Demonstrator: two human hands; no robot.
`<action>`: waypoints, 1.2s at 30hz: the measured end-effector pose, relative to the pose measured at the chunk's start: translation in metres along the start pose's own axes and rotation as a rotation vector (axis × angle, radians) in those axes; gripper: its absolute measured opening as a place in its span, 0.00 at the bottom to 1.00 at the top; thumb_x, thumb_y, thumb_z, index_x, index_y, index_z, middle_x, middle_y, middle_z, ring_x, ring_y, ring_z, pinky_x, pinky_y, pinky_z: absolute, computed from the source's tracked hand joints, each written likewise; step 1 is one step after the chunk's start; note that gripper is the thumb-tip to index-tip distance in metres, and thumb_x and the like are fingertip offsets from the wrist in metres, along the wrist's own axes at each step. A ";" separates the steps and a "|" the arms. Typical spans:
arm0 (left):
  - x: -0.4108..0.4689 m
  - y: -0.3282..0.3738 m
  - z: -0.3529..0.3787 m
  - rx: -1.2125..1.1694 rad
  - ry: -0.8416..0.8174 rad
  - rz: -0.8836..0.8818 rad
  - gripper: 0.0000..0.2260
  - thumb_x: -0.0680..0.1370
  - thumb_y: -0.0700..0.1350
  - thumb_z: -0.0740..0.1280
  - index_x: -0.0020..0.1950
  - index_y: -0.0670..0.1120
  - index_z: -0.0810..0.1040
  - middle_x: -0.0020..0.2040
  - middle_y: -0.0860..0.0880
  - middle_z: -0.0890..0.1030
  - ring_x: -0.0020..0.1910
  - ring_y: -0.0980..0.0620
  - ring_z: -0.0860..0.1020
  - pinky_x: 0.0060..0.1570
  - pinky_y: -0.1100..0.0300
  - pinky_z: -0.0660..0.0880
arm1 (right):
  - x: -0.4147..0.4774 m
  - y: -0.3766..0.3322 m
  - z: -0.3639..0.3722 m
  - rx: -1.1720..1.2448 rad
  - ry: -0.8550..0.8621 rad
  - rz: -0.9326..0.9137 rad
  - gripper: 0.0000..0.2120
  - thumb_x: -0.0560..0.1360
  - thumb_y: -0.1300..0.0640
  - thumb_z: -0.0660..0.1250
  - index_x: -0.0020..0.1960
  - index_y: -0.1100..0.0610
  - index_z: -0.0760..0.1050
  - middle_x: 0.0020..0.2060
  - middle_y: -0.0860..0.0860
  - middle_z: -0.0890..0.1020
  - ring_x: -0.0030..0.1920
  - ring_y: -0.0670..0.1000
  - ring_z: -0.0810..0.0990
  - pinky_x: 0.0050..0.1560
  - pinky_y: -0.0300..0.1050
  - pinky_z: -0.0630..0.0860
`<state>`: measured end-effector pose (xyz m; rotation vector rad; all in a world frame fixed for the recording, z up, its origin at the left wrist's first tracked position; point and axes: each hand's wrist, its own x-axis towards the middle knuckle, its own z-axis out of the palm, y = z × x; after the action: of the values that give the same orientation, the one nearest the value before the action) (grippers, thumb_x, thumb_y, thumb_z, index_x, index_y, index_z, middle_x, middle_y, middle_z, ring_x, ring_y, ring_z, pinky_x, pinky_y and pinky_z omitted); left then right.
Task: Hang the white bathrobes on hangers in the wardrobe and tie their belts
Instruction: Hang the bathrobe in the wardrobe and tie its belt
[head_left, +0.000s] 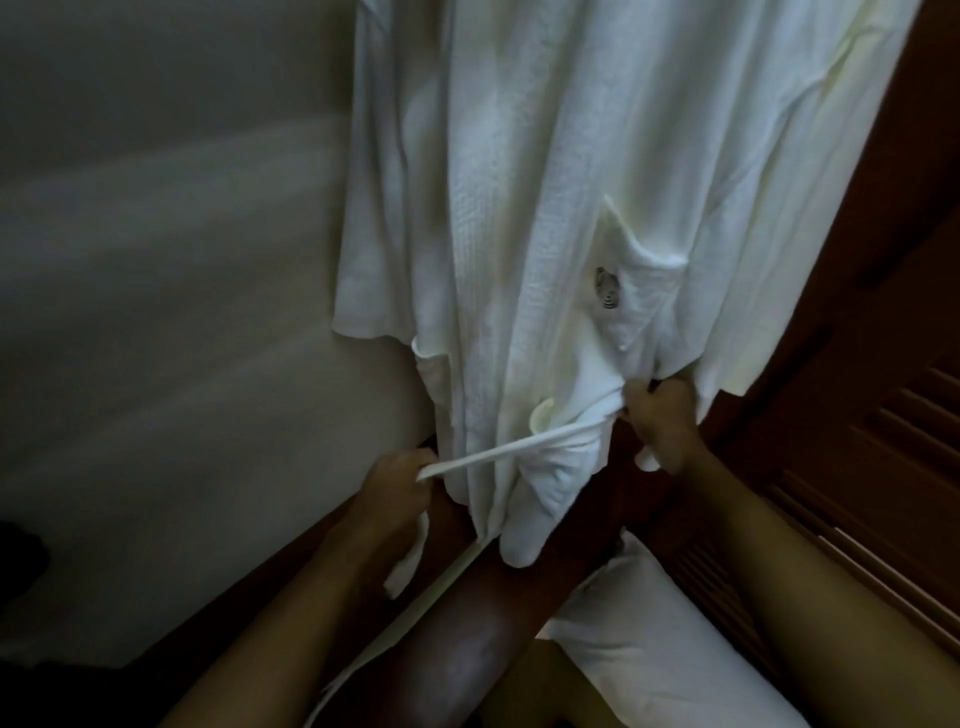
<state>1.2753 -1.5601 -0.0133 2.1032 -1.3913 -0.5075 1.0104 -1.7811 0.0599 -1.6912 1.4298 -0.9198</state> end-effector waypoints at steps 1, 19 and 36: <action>-0.004 -0.016 0.002 -0.001 0.055 -0.036 0.09 0.76 0.37 0.66 0.45 0.47 0.86 0.41 0.50 0.85 0.40 0.52 0.82 0.43 0.60 0.75 | 0.005 0.003 -0.006 -0.029 0.025 -0.012 0.10 0.77 0.65 0.65 0.55 0.70 0.78 0.39 0.57 0.81 0.36 0.43 0.82 0.32 0.31 0.71; 0.055 0.042 -0.021 -0.352 -0.259 0.051 0.06 0.81 0.39 0.68 0.53 0.45 0.85 0.47 0.49 0.85 0.48 0.51 0.82 0.49 0.60 0.77 | -0.036 -0.007 0.078 -0.417 -0.584 -0.645 0.15 0.77 0.51 0.60 0.59 0.54 0.79 0.48 0.51 0.85 0.47 0.53 0.84 0.48 0.41 0.75; 0.217 -0.015 -0.033 -0.639 -0.074 -0.275 0.14 0.77 0.40 0.69 0.61 0.47 0.82 0.54 0.47 0.86 0.54 0.47 0.84 0.49 0.57 0.82 | 0.020 0.013 0.058 -0.427 -0.346 -0.679 0.09 0.70 0.58 0.67 0.47 0.49 0.83 0.41 0.45 0.77 0.41 0.44 0.76 0.41 0.43 0.75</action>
<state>1.3901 -1.7476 0.0013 1.7491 -0.8174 -0.9987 1.0577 -1.7975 0.0216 -2.5964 0.8539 -0.6210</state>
